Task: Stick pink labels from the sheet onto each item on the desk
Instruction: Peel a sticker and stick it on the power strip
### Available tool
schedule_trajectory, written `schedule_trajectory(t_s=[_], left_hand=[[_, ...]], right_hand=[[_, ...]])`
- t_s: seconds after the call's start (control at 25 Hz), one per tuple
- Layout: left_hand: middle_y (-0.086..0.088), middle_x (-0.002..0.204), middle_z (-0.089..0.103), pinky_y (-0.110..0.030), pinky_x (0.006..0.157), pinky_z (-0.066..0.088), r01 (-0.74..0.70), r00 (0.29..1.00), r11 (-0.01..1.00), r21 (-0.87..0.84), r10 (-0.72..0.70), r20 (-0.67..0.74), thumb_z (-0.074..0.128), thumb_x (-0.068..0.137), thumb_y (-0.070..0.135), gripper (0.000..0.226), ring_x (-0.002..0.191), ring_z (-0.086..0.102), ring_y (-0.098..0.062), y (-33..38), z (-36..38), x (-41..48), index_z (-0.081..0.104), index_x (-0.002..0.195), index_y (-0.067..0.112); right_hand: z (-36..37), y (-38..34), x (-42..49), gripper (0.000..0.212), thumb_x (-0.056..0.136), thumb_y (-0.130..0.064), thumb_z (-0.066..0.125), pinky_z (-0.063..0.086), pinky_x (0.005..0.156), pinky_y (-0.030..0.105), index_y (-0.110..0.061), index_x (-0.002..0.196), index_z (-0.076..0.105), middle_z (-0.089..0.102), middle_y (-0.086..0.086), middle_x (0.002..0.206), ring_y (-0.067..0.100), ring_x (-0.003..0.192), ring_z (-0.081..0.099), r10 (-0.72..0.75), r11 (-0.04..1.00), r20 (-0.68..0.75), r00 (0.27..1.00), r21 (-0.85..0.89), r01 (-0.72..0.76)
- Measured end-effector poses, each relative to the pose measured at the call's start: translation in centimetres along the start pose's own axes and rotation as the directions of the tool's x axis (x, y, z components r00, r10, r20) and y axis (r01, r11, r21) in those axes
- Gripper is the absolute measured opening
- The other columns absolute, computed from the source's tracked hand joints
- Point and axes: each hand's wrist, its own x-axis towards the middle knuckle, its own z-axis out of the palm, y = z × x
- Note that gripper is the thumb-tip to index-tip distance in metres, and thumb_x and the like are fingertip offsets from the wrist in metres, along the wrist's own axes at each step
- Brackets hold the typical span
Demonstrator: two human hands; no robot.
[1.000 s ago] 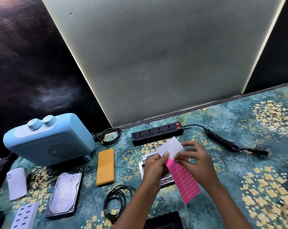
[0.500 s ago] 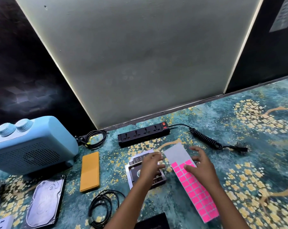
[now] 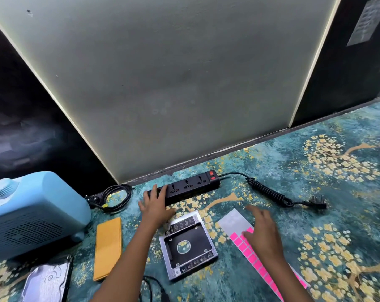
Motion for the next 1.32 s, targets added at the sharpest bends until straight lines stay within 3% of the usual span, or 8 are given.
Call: schedule_trajectory(t_s=[0.16, 0.32, 0.52, 0.68, 0.8, 0.92, 1.08, 1.32], left_hand=[[-0.007, 0.147, 0.03, -0.049, 0.108, 0.024, -0.094, 0.996, 0.993, 0.075, 0.094, 0.005, 0.063, 0.081, 0.04, 0.075, 0.134, 0.027, -0.03, -1.4, -1.2, 1.3, 0.023, 0.143, 0.029], [-0.003, 0.135, 0.044, -0.042, 0.102, 0.03, -0.164, 0.972, 0.982, 0.091, 0.177, -0.152, 0.059, 0.081, 0.045, 0.069, 0.127, 0.037, -0.024, -1.5, -1.9, -0.7, 0.03, 0.139, 0.023], [-0.003, 0.091, 0.061, -0.028, 0.074, 0.044, -0.287, 0.95, 0.839, -0.463, 0.185, -0.252, 0.057, 0.085, 0.044, 0.038, 0.089, 0.058, -0.024, -1.4, -3.5, -3.7, 0.054, 0.106, 0.013], [-0.001, 0.061, 0.045, -0.031, 0.057, 0.041, -0.019, 0.985, 0.668, -0.744, -0.113, -0.127, 0.053, 0.089, 0.041, 0.036, 0.063, 0.053, -0.024, -1.8, -3.1, -4.4, 0.048, 0.065, 0.014], [-0.004, 0.067, 0.051, -0.031, 0.054, 0.047, 0.122, 0.977, 0.542, -0.831, -0.213, 0.004, 0.049, 0.091, 0.043, 0.036, 0.06, 0.053, -0.019, -2.3, -2.6, -5.4, 0.052, 0.075, 0.011], [-0.008, 0.089, 0.063, -0.025, 0.044, 0.052, 0.187, 0.967, 0.415, -0.89, -0.235, 0.094, 0.046, 0.093, 0.04, 0.036, 0.07, 0.063, -0.017, -2.5, -2.2, -6.1, 0.055, 0.103, 0.006], [-0.01, 0.098, 0.064, -0.024, 0.042, 0.051, 0.199, 0.961, 0.405, -0.892, -0.257, 0.098, 0.045, 0.093, 0.039, 0.038, 0.077, 0.063, -0.018, -2.6, -1.7, -6.1, 0.056, 0.108, 0.006], [-0.016, 0.096, 0.061, -0.024, 0.042, 0.049, 0.193, 0.962, 0.441, -0.877, -0.26, 0.081, 0.044, 0.094, 0.04, 0.034, 0.073, 0.061, -0.02, -2.7, -1.5, -5.7, 0.055, 0.1, 0.007]], right_hand=[[-0.1, -0.3, 0.0, 0.052, 0.073, -0.005, 0.069, 0.048, 0.08, 0.037, -0.022, 0.12, 0.051, 0.052, 0.006, 0.116, 0.028, 0.1, 0.058, -0.079, 0.989, 0.018, 0.997, 0.124, 0.076], [0.1, -0.8, -0.2, 0.041, 0.074, -0.001, 0.069, 0.041, 0.062, 0.02, -0.019, 0.109, 0.057, 0.053, 0.002, 0.102, 0.01, 0.074, 0.056, -0.129, 0.964, 0.039, 0.991, 0.237, 0.116], [1.1, -4.0, 0.1, 0.021, 0.072, -0.004, 0.073, 0.047, 0.055, 0.009, -0.024, 0.073, 0.068, 0.067, -0.006, 0.079, 0.005, 0.063, 0.063, -0.197, 0.872, -0.026, 0.98, 0.452, 0.187], [2.6, -8.5, 0.8, 0.027, 0.073, -0.005, 0.073, 0.051, 0.054, 0.016, -0.031, 0.067, 0.069, 0.068, -0.014, 0.056, 0.0, 0.052, 0.061, -0.305, 0.796, 0.099, 0.947, 0.573, 0.197], [4.3, -11.3, 1.6, 0.016, 0.071, -0.01, 0.076, 0.047, 0.051, 0.013, -0.021, 0.079, 0.068, 0.066, -0.001, 0.058, 0.0, 0.043, 0.057, -0.331, 0.815, 0.175, 0.927, 0.548, 0.188], [5.8, -12.9, 2.3, 0.02, 0.066, -0.017, 0.08, 0.046, 0.051, 0.015, -0.023, 0.062, 0.06, 0.063, -0.001, 0.054, 0.001, 0.042, 0.055, -0.331, 0.857, 0.231, 0.915, 0.48, 0.189], [6.8, -13.9, 3.0, 0.013, 0.064, -0.023, 0.081, 0.041, 0.053, 0.008, -0.022, 0.06, 0.068, 0.062, -0.012, 0.053, -0.003, 0.047, 0.053, -0.355, 0.883, 0.234, 0.905, 0.402, 0.242], [7.0, -14.5, 3.0, 0.014, 0.064, -0.027, 0.08, 0.051, 0.065, 0.024, -0.026, 0.057, 0.067, 0.066, -0.008, 0.059, 0.006, 0.063, 0.064, -0.334, 0.915, 0.214, 0.918, 0.306, 0.262]])
